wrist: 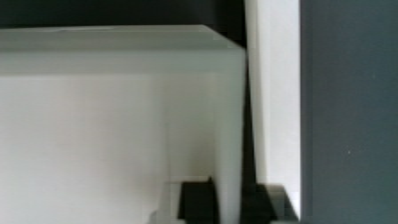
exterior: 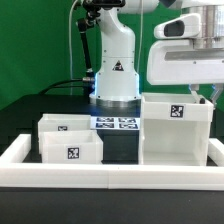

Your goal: Assemble drawer

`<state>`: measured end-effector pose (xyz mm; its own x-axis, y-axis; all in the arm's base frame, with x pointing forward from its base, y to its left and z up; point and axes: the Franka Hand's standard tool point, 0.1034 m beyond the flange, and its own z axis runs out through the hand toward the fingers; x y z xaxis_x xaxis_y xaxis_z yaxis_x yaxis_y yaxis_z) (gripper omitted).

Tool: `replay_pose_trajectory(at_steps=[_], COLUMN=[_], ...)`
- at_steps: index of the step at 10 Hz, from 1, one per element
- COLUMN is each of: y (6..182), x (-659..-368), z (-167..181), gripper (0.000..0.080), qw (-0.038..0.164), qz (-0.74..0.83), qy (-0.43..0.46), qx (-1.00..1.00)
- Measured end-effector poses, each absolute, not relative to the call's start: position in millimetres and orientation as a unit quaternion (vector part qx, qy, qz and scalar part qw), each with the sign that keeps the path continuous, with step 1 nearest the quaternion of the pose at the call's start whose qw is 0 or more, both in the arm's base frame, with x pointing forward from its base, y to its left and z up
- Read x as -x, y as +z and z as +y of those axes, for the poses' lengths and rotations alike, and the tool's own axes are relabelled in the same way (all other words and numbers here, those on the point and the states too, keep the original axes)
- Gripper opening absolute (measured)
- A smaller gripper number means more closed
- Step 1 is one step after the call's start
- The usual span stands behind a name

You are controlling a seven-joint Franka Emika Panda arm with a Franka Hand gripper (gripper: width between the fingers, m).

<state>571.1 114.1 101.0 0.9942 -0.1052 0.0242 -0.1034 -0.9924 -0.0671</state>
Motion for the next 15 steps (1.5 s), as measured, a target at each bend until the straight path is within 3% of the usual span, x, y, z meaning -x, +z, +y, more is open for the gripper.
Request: replay_pose_trajectory(at_steps=[4, 15], y=[101.2, 103.0], x=[-571, -588], z=[115, 112], gripper=[0.0038, 0.0038], qw=[0.033, 0.055], qz=[0.056, 0.389], qy=[-0.015, -0.013], qx=[0.998, 0.919])
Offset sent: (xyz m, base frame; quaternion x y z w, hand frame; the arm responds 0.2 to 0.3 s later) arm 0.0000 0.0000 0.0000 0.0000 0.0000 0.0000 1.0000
